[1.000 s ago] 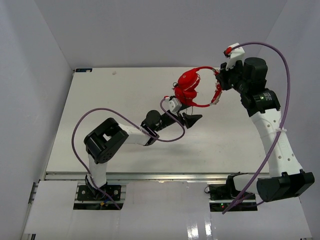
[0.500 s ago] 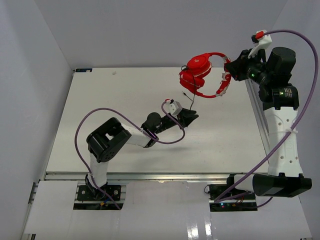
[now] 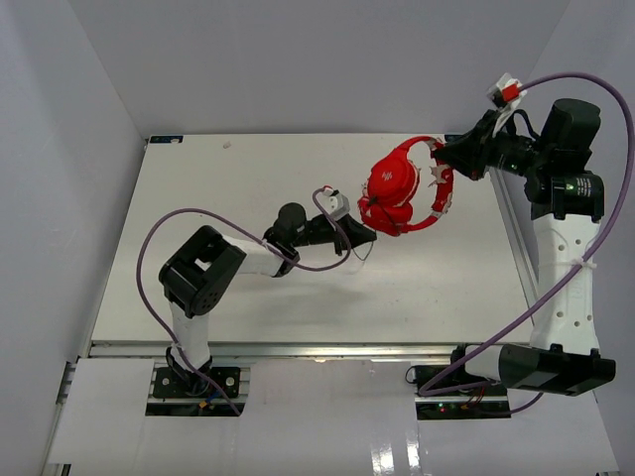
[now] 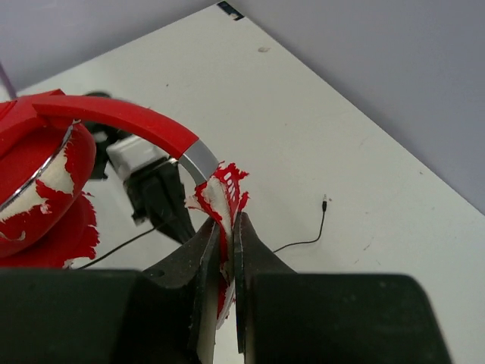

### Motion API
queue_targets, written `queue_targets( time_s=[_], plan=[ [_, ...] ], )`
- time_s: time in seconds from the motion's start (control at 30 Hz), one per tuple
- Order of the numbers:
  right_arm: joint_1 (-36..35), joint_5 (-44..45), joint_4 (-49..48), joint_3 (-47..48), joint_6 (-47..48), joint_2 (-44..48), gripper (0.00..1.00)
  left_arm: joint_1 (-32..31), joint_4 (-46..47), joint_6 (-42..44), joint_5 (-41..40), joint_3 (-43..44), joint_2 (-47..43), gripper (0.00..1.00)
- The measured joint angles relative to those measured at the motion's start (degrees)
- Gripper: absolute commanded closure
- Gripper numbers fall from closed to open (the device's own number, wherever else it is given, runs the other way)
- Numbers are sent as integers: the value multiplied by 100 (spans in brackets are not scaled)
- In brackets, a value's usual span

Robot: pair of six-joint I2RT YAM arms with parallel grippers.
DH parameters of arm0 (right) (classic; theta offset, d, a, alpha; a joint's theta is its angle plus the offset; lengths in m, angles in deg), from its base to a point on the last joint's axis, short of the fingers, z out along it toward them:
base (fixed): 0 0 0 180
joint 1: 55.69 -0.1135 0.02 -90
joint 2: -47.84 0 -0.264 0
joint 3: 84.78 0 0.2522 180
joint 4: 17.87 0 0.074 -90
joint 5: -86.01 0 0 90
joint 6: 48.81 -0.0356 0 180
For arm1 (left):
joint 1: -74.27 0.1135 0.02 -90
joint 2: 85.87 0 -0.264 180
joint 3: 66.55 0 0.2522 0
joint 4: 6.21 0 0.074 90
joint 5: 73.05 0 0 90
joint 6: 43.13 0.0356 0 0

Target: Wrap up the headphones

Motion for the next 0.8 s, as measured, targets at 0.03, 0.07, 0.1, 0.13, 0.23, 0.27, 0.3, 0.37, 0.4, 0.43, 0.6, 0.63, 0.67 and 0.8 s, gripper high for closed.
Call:
queue_targets(
  time_s=[0.03,0.07,0.1,0.13,0.23,0.27,0.3,0.37,0.4,0.43,0.6,0.63,0.67,0.8],
  plan=[
    [-89,-61,274,0,438,21,92,163,-225,-7,279,47,-49,100],
    [-246,-61,532,-37,907,58,92,319,-493,-4,553,119,-100,100],
    [-439,9,754,-122,1346,115,92,470,-795,23,798,200,-155,100],
    [-657,133,925,-266,1736,199,92,609,-1124,72,1016,280,-226,100],
    [-1370,761,1223,-890,2706,557,92,954,-2172,268,1600,508,-526,100],
    [-1667,1089,1247,-1170,2976,717,92,1036,-2568,344,1765,655,-616,100],
    [-1873,1407,1296,-1371,3172,828,92,1105,-3094,483,1893,869,-694,98],
    [-2260,1992,1314,-1742,3493,995,92,1198,-4156,776,2056,1466,-736,95],
    [-2377,2291,1305,-1879,3622,1031,92,1214,-4677,908,2087,1768,-736,94],
    [-2451,2578,1273,-1989,3729,1043,92,1223,-5189,1032,2139,2047,-736,93],
    [-2736,3964,750,-2552,4103,1022,92,1228,-6953,1277,2464,2729,-739,92],
    [-2842,4206,596,-2667,4114,1006,92,1221,-7167,1239,2523,2732,-735,93],
    [-2950,4445,438,-2783,4121,990,92,1213,-7380,1198,2581,2732,-730,95],
    [-3396,5559,-396,-3307,3800,892,92,1189,-7867,838,2780,2741,-712,99]
  ],
)
